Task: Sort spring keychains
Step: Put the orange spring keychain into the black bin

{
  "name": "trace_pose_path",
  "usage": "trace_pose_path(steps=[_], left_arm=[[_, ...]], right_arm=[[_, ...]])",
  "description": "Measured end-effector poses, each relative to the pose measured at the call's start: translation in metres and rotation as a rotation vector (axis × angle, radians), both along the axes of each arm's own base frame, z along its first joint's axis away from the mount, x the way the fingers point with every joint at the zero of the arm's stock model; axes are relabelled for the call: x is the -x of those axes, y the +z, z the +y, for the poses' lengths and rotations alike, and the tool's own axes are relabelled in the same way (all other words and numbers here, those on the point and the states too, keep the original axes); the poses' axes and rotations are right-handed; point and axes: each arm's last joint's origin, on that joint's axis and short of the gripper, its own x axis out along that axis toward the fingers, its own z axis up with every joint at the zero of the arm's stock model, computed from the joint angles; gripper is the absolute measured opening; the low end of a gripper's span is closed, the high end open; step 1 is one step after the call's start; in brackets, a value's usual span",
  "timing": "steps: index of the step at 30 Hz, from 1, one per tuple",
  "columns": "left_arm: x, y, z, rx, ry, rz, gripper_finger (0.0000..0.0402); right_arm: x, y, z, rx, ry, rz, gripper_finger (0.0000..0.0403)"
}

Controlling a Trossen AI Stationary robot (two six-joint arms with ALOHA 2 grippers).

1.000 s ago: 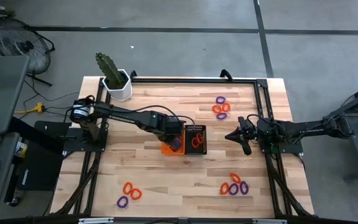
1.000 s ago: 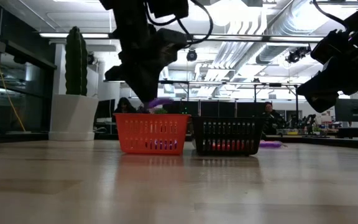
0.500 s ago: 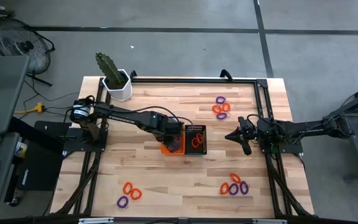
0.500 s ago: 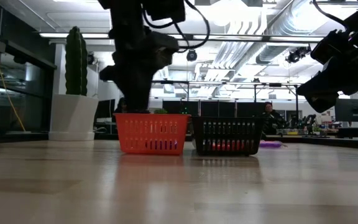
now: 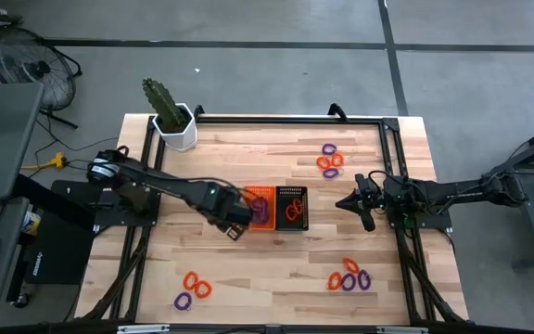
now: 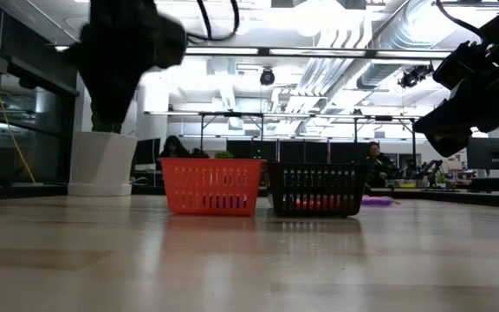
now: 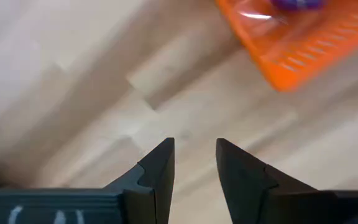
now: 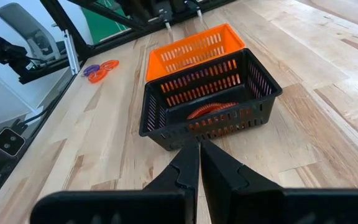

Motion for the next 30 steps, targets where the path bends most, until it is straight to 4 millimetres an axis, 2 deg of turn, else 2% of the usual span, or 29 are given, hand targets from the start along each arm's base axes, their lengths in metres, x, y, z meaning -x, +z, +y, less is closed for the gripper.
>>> trace_pose_path(steps=[6, 12, 19, 30], left_arm=[[0.029, -0.007, -0.023, 0.065, 0.080, -0.016, 0.0115], [0.053, -0.024, -0.043, 0.131, 0.149, 0.002, 0.0115], [0.069, -0.038, -0.072, 0.224, 0.182, -0.019, 0.0115], [0.108, -0.048, -0.110, 0.227, 0.273, 0.061, 0.0115]], right_arm=[[0.000, 0.000, 0.000, 0.000, 0.000, 0.000, 0.0012], [0.000, 0.000, 0.000, 0.000, 0.000, 0.000, 0.0012], [0.000, 0.000, 0.000, 0.000, 0.000, 0.000, 0.0012], [0.000, 0.000, 0.000, 0.000, 0.000, 0.000, 0.0012]])
